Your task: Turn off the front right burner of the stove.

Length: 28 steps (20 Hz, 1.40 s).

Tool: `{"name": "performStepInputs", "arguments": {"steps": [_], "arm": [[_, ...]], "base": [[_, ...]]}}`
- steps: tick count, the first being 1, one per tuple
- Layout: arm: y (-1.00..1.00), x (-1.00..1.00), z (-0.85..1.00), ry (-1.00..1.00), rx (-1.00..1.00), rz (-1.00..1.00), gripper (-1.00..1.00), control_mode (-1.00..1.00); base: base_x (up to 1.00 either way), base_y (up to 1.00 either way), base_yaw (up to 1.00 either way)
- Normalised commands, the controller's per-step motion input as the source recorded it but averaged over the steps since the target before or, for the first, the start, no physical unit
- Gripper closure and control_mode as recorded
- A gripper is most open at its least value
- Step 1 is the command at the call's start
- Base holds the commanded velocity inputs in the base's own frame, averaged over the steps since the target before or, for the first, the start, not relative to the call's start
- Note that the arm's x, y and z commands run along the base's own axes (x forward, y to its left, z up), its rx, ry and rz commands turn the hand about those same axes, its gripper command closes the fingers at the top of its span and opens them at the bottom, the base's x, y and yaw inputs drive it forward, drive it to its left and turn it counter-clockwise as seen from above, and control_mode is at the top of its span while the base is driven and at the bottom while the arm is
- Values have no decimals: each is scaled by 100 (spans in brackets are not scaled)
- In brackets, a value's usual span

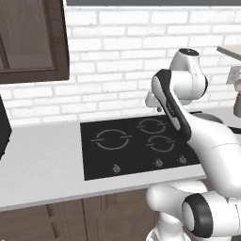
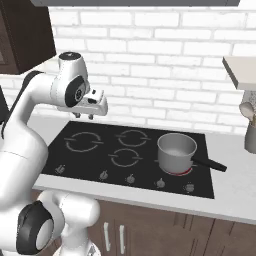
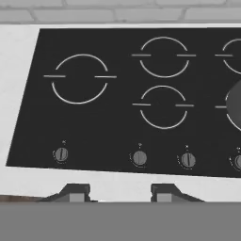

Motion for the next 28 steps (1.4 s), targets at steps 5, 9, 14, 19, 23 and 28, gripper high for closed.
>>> {"name": "performStepInputs", "arguments": {"steps": [5, 9, 14, 19, 23, 28], "arm": [[-47, -61, -9, -5, 4, -3, -100, -100], [-100, -100, -18, -12, 17, -11, -100, -100], [-100, -99, -16, -10, 7, -5, -100, -100], [-100, -89, -14, -9, 1, -1, -100, -100], [-82, -41, -19, -2, -1, 0, -100, -100], [-77, -12, -12, -3, 0, 13, -100, -100]], "base": [[0, 0, 0], [0, 0, 0], [0, 0, 0], [0, 0, 0], [0, 0, 0], [0, 0, 0]]}}
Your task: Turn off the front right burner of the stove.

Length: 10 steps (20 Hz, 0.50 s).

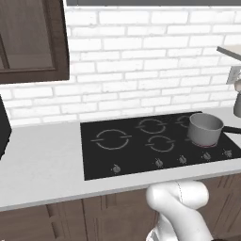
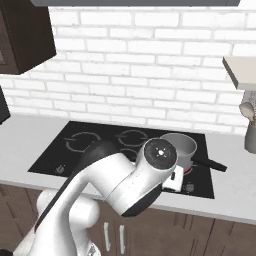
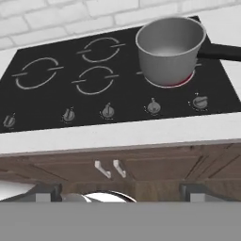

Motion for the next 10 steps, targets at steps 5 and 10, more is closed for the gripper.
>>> {"name": "performStepInputs", "arguments": {"steps": [5, 10], "arm": [[-100, -11, -13, -13, 0, 26, -100, -100], [-90, 18, -40, -2, -10, 41, -100, -100]], "base": [[0, 0, 0], [0, 0, 0]]}}
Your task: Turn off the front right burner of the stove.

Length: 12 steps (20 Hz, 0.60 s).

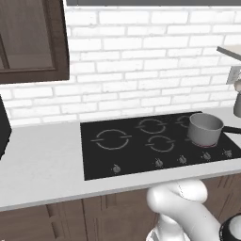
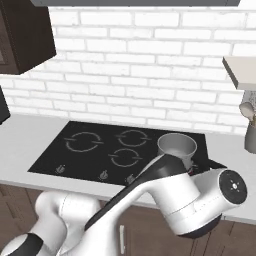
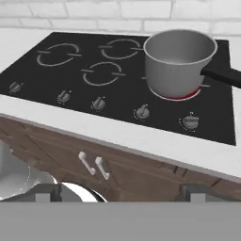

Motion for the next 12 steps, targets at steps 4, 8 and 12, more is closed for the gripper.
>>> {"name": "performStepInputs", "arguments": {"steps": [4, 8, 12], "arm": [[-46, 28, -60, 1, -19, 53, -100, -100], [-3, 23, -72, 0, -20, 53, -100, -100], [0, 6, -58, 0, -8, 47, -100, -100]], "base": [[0, 0, 0], [0, 0, 0], [0, 0, 0]]}}
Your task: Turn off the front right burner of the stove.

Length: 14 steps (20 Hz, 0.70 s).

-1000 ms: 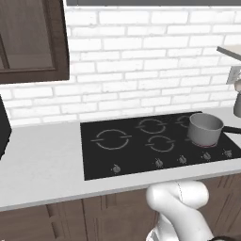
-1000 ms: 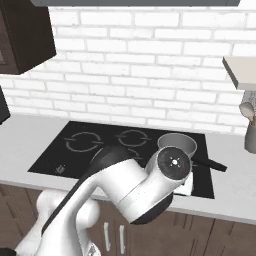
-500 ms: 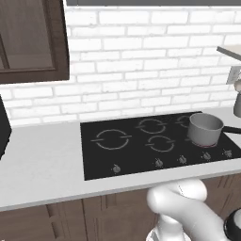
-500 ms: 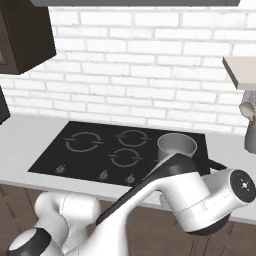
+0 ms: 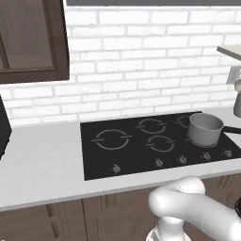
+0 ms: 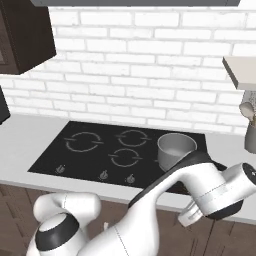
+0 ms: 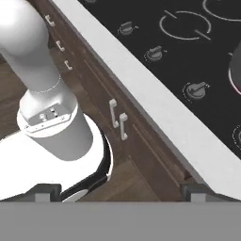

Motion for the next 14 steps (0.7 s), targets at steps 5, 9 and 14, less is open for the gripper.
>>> {"name": "performStepInputs", "arguments": {"steps": [5, 9, 14], "arm": [[10, 5, -23, -3, -1, 32, -100, -100], [14, 29, 0, -5, 1, 13, -100, -100], [4, 43, 0, -13, -1, 1, -100, -100]], "base": [[0, 0, 0], [0, 0, 0], [0, 0, 0]]}}
